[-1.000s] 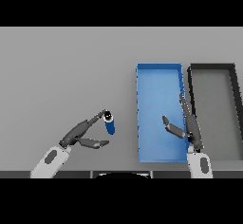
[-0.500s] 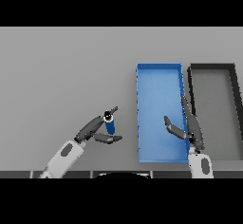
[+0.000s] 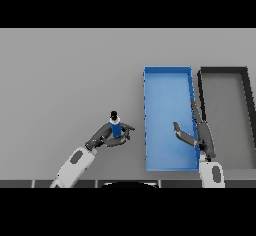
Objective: Pick up the blue pipe and place it into the blue bin.
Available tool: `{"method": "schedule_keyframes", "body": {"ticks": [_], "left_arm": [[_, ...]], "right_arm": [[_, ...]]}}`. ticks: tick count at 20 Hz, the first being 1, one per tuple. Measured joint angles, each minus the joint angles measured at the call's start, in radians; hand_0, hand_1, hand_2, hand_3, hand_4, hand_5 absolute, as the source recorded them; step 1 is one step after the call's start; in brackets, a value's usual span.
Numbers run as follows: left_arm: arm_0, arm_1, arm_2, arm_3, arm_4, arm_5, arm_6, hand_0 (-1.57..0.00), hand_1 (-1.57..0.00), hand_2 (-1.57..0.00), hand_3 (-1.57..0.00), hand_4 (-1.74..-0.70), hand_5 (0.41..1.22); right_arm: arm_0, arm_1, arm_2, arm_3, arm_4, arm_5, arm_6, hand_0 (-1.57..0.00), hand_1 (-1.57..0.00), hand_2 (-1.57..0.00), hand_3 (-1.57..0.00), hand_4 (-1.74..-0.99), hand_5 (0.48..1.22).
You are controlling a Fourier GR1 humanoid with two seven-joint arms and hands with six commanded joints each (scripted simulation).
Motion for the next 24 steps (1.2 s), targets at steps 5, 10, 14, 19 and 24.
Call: {"method": "schedule_keyframes", "body": {"ticks": [5, 10, 14, 19, 24], "left_arm": [[0.012, -0.003, -0.026, -0.037, -0.049, 0.027, -0.030, -1.37, -1.40, -1.42, -1.42, -1.50, 1.156], [0.017, -0.036, -0.020, -0.122, -0.058, 0.045, -0.087, -1.50, -1.51, -1.52, -1.52, -1.47, 1.200], [-0.011, -0.053, -0.009, -0.190, -0.046, 0.031, -0.055, -1.54, -1.55, -1.55, -1.55, -1.47, 1.212], [-0.068, -0.057, -0.002, -0.265, -0.029, -0.014, 0.016, -1.56, -1.56, -1.56, -1.56, -1.47, 1.218], [-0.058, -0.078, -0.019, -0.290, -0.060, -0.022, 0.071, -1.57, -1.57, -1.57, -1.57, -1.47, 1.220]], "right_arm": [[-0.008, -0.001, -0.006, 0.006, -0.014, 0.007, 0.019, 0.00, 0.00, 0.00, 0.00, -1.221, 0.638], [-0.013, 0.010, 0.001, 0.006, -0.018, 0.010, 0.028, 0.00, 0.00, 0.00, 0.00, -1.229, 0.633], [-0.008, 0.000, 0.003, -0.002, 0.008, -0.004, 0.040, 0.00, 0.00, 0.00, 0.00, -1.204, 0.640], [-0.010, -0.009, 0.003, 0.004, 0.024, -0.007, 0.013, 0.00, 0.00, 0.00, 0.00, -1.161, 0.644], [-0.012, -0.007, -0.003, 0.006, 0.024, -0.015, 0.006, 0.00, 0.00, 0.00, 0.00, -1.141, 0.643]]}}
